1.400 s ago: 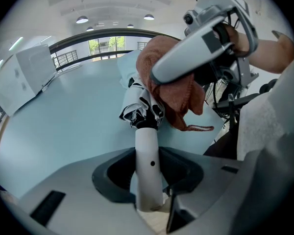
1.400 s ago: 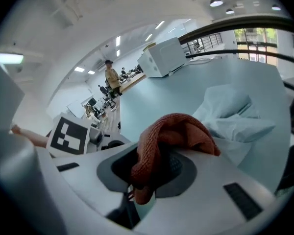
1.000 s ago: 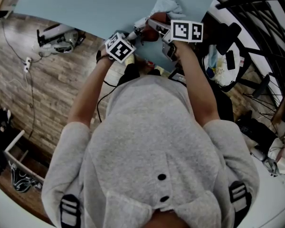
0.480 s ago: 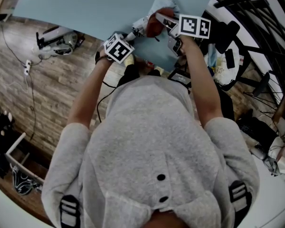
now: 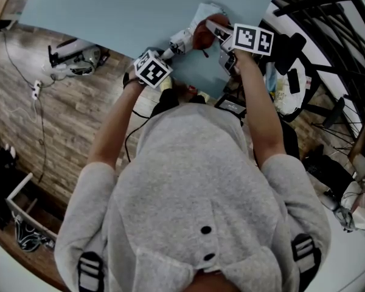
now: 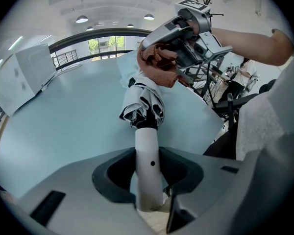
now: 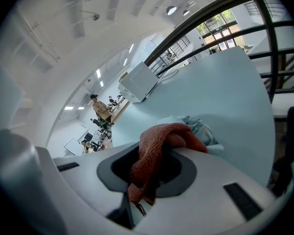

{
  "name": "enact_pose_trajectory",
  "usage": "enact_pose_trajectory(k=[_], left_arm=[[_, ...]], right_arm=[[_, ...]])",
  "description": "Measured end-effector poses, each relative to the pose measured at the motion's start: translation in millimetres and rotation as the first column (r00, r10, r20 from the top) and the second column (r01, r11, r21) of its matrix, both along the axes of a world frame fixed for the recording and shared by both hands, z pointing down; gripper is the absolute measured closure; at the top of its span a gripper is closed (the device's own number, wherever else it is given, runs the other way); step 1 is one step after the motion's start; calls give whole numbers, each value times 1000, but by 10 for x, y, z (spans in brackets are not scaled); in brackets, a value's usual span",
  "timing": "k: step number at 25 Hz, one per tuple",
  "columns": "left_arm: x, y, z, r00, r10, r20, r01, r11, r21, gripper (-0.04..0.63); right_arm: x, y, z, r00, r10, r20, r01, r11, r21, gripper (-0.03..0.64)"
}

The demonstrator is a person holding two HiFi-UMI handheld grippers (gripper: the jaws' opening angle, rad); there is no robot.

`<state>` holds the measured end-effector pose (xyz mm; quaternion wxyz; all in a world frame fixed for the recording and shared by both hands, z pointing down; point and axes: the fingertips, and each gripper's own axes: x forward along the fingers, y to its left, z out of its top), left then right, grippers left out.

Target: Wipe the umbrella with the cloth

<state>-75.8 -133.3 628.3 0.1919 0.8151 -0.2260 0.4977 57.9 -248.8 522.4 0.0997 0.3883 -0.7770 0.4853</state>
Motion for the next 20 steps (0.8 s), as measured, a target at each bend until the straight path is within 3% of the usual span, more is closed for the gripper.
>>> enact_pose_trajectory(k=[11,20], left_arm=[[2,-4,-6,1000,7,-7,-6,1000,14,443],[12,1,-8,1000,7,-7,-7,1000,4,443]], right_arm=[[203,-87,11,997,41,-63,-39,999,20,535],[469,-212,23,974,86,-208,-73,995,71,535]])
